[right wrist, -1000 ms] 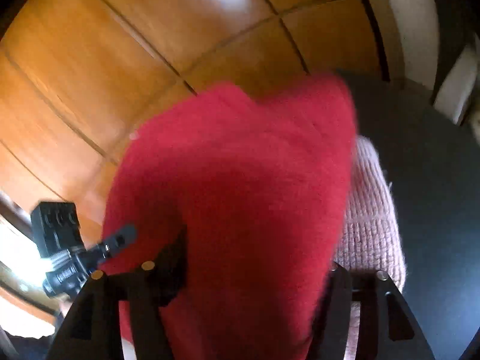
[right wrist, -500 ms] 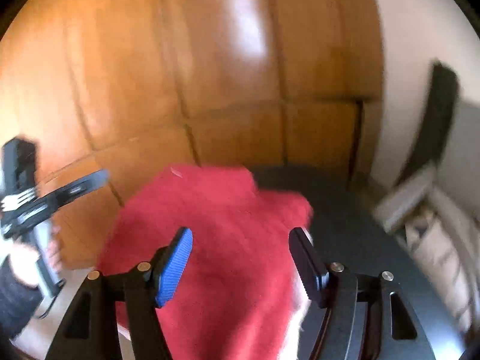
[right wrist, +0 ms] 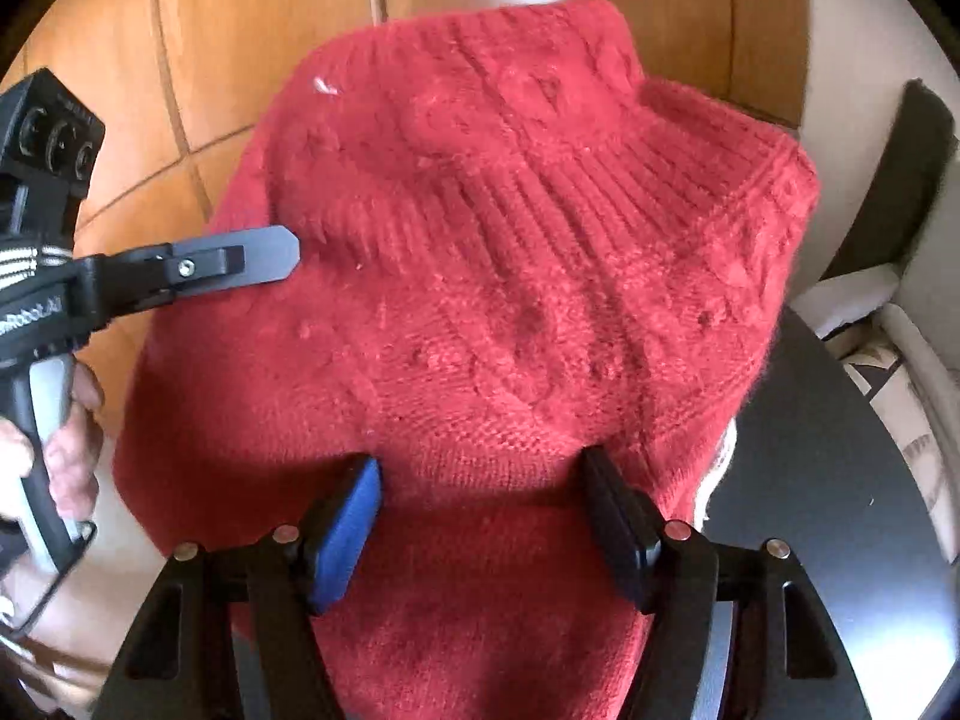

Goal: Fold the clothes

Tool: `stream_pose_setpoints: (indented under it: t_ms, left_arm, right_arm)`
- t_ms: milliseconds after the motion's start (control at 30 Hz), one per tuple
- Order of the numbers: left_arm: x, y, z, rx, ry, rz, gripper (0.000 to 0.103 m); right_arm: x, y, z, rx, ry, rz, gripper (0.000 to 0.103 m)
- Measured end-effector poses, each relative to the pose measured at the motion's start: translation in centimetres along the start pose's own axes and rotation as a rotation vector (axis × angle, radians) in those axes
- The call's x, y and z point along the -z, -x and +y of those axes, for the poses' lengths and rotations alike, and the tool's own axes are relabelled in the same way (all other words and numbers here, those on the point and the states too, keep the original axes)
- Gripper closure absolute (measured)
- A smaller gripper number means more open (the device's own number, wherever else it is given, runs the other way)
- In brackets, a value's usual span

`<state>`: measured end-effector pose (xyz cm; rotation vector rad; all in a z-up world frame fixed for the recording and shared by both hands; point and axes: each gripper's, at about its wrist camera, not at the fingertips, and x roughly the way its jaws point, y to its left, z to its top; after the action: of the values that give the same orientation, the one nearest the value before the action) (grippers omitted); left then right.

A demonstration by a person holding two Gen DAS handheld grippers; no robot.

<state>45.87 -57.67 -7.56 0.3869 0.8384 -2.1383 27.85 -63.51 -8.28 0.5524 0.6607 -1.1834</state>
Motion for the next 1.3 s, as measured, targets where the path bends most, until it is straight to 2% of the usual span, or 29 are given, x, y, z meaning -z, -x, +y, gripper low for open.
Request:
stream_pose_setpoints:
  t_ms: [100,133,200,267,367,400,467,533,633,700,800,833,867,933,1067,1233,1300]
  left_arm:
    - [-1.2,1.2,-0.2,-0.027,-0.003,-0.022,0.067]
    - [-1.6,1.6,-0.3,-0.037,-0.005,-0.03,0.058]
    - [-2.0,2.9,-0.9,-0.078,-0.027,-0.047,0.054]
    - [-1.9,4.8,-2.0,-0.15,-0.073,-0.064,0.047]
    - [-1.7,7.9,-4.0,-0.25,-0.119,-0.125,0.047]
    - [-1.5,8.6,-4.5,-0.279,-0.127,-0.142,0.047]
    - [-0.7,10.7,-5.4,-0.389,-0.153,-0.171,0.047]
    - [-0.1,11.9,-5.9,-0.507,-0.133,-0.176,0.047]
    - [0.9,13.7,-6.0,-0.509,-0.084,-0.149,0.047]
    - [1.6,15.0,-5.9,-0.503,-0.051,-0.129,0.047]
    - [2.1,16.1,-7.8,-0.558,-0.139,-0.155,0.051]
    - [2.1,16.4,-8.6,-0.57,-0.18,-0.167,0.057]
    - [2.1,16.6,-9.4,-0.58,-0.223,-0.179,0.06]
    - [1.9,17.1,-9.8,-0.545,-0.229,-0.184,0.063]
    - [1.3,17.4,-10.6,-0.525,-0.225,-0.187,0.067]
    - [1.6,16.7,-10.2,-0.473,-0.156,-0.145,0.069]
    - [1.7,16.3,-10.1,-0.495,-0.15,-0.13,0.069]
  right_arm:
    - [-1.2,0.5,0.7,0.016,-0.007,-0.033,0.03]
    - [-1.9,0.9,0.9,0.019,-0.017,-0.04,0.03]
    - [-3.0,2.0,1.6,0.037,-0.027,-0.063,0.03]
    - [-4.1,3.4,2.4,0.064,-0.026,-0.093,0.03]
    - [-4.6,7.2,3.2,0.144,-0.018,-0.13,0.03]
    - [-4.7,8.0,3.6,0.174,-0.019,-0.136,0.026]
    - [-4.9,8.3,4.9,0.22,-0.021,-0.148,0.016]
    - [-4.8,9.5,6.3,0.291,0.002,-0.173,0.012]
    - [-5.1,11.3,7.4,0.37,0.028,-0.188,0.01]
    - [-4.7,12.1,7.9,0.375,0.024,-0.187,0.009]
    - [-3.9,13.1,8.7,0.363,0.009,-0.183,0.007]
    - [-3.6,13.0,8.8,0.35,0.0,-0.182,0.007]
    - [-3.2,12.9,8.8,0.338,-0.007,-0.181,0.007]
    - [-2.9,12.6,9.1,0.326,-0.008,-0.184,0.007]
    - [-2.2,13.3,9.6,0.311,-0.011,-0.213,0.004]
    - [-1.8,13.9,10.3,0.3,-0.008,-0.229,0.001]
    - [-1.8,13.8,10.4,0.299,-0.01,-0.23,0.001]
